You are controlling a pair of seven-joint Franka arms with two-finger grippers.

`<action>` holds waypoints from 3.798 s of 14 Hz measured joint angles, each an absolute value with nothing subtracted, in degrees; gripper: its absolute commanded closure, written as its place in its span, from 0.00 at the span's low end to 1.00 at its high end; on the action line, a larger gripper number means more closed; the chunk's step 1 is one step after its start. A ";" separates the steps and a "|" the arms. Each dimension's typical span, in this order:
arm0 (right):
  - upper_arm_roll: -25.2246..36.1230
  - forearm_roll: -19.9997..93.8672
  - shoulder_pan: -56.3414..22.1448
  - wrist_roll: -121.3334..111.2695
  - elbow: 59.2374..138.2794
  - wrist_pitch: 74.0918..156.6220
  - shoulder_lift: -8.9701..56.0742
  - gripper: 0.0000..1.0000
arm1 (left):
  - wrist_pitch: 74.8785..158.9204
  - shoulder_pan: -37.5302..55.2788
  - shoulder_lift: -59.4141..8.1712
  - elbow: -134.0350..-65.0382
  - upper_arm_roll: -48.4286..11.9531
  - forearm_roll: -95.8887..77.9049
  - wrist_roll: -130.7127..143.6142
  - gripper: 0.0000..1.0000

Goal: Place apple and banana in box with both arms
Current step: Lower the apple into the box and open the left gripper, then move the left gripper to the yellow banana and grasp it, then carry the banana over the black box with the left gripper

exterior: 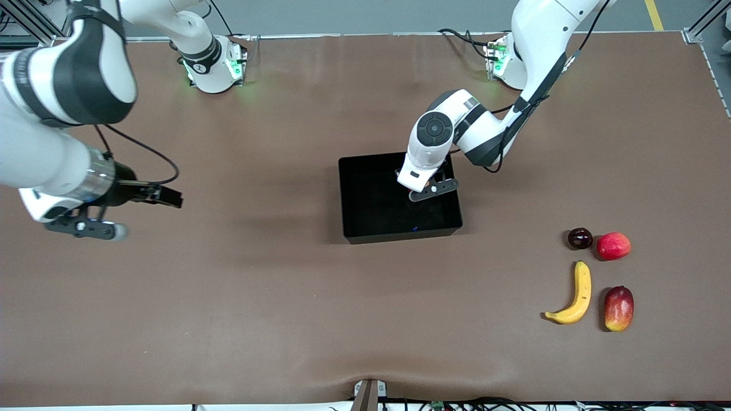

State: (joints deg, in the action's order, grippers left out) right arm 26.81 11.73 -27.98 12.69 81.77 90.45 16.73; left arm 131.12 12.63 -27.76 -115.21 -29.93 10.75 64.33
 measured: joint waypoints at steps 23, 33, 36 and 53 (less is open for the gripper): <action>4.08 3.54 2.85 0.87 93.64 88.37 -3.83 0.00 | 121.40 -12.82 -36.82 -91.04 -27.17 32.40 18.22 0.00; 3.05 1.65 0.28 0.80 93.52 89.66 -3.72 0.00 | 135.28 -14.67 -44.43 -88.21 -17.65 35.00 0.04 0.09; 3.15 1.34 0.27 0.80 93.52 89.66 -3.72 0.00 | 135.68 -15.33 -45.56 -88.04 -17.65 34.86 0.04 0.18; 3.45 1.21 0.62 0.80 93.62 89.70 -3.51 0.00 | 127.42 -15.05 -41.60 -85.89 -33.39 31.16 11.81 1.00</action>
